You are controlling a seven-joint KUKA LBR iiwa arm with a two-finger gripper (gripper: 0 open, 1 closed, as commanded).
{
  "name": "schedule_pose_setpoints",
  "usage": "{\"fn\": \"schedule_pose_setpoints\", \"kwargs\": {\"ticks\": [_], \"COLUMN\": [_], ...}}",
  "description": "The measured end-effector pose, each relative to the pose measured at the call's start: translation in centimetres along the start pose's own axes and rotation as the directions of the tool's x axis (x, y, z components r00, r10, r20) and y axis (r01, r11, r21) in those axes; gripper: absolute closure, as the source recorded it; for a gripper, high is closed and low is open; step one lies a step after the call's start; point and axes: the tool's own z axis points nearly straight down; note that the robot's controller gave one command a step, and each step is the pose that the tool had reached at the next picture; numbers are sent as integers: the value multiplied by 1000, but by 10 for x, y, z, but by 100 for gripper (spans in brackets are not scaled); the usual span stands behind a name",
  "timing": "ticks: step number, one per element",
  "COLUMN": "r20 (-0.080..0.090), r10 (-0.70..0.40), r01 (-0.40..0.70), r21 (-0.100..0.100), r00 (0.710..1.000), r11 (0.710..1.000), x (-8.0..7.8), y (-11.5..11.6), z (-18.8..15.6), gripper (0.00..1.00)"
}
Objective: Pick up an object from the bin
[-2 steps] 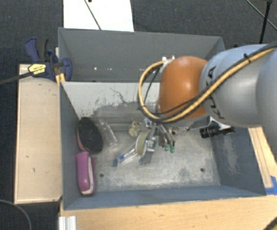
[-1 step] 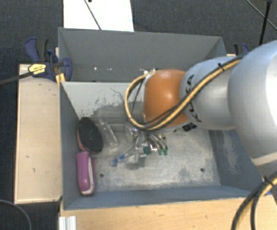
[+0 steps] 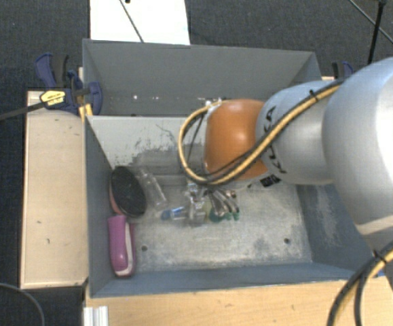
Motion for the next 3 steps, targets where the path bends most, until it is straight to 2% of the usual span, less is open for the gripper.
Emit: {"fn": "schedule_pose_setpoints", "kwargs": {"ticks": [1,2,3], "r20": [11,-5,13], "r10": [-314,-355,-420], "r01": [314,355,420], "r21": [2,2,6], "r00": [949,935,907], "r11": [949,935,908], "x": [-12,24,-19], "y": [27,-55,-33], "z": [-171,-107,-214], "gripper": [100,100,100]}}
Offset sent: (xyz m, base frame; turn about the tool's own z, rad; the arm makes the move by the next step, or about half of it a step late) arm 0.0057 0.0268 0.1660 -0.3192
